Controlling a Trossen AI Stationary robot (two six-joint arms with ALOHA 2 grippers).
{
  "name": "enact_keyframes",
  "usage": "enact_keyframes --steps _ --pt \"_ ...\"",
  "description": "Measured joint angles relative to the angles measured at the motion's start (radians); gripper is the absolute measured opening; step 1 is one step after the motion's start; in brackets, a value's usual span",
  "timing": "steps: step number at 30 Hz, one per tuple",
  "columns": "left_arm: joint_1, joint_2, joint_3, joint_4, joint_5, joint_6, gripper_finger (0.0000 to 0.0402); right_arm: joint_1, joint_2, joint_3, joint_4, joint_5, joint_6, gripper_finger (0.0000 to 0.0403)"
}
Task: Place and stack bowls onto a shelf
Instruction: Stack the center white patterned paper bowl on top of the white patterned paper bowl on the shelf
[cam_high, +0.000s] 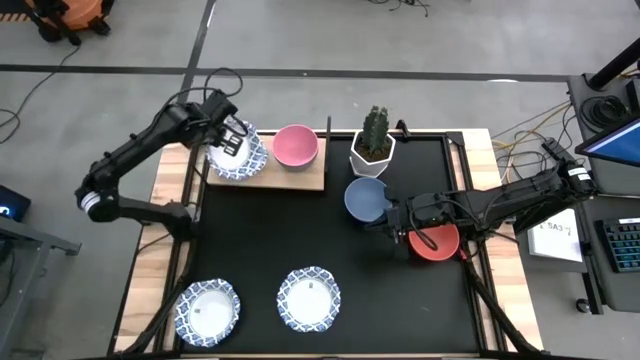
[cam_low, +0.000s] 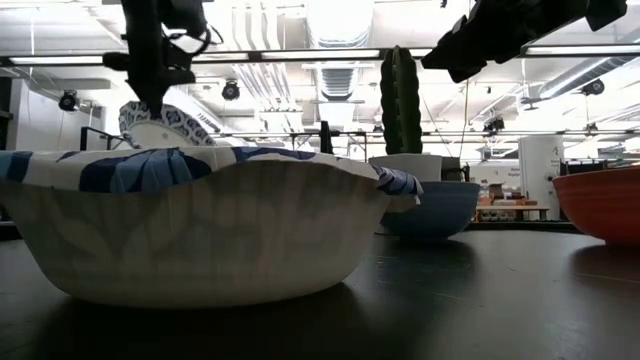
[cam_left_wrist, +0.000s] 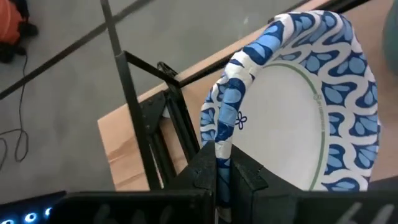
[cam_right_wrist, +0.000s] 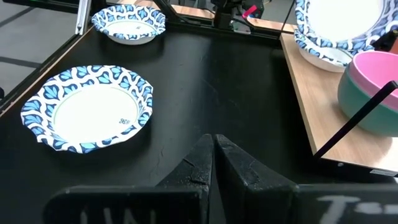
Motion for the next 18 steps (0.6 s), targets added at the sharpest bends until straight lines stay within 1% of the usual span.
enact_keyframes --steps 5,8,12,18 --pt "0.005 0.044 0.008 0.030 0.001 0.016 0.0001 0.000 0.000 0.000 0.000 0.000 -0.010 0.0009" --pt "0.005 0.066 0.008 0.039 0.001 0.019 0.0013 0.000 0.000 0.000 0.000 0.000 -0.010 0.0009" --pt "0.005 0.092 0.008 0.042 0.001 0.020 0.0040 0.000 0.000 0.000 0.000 0.000 -0.011 0.0009" --pt "0.005 0.109 0.009 0.054 -0.004 0.047 0.0095 0.000 0.000 0.000 0.000 0.000 -0.009 0.0009"
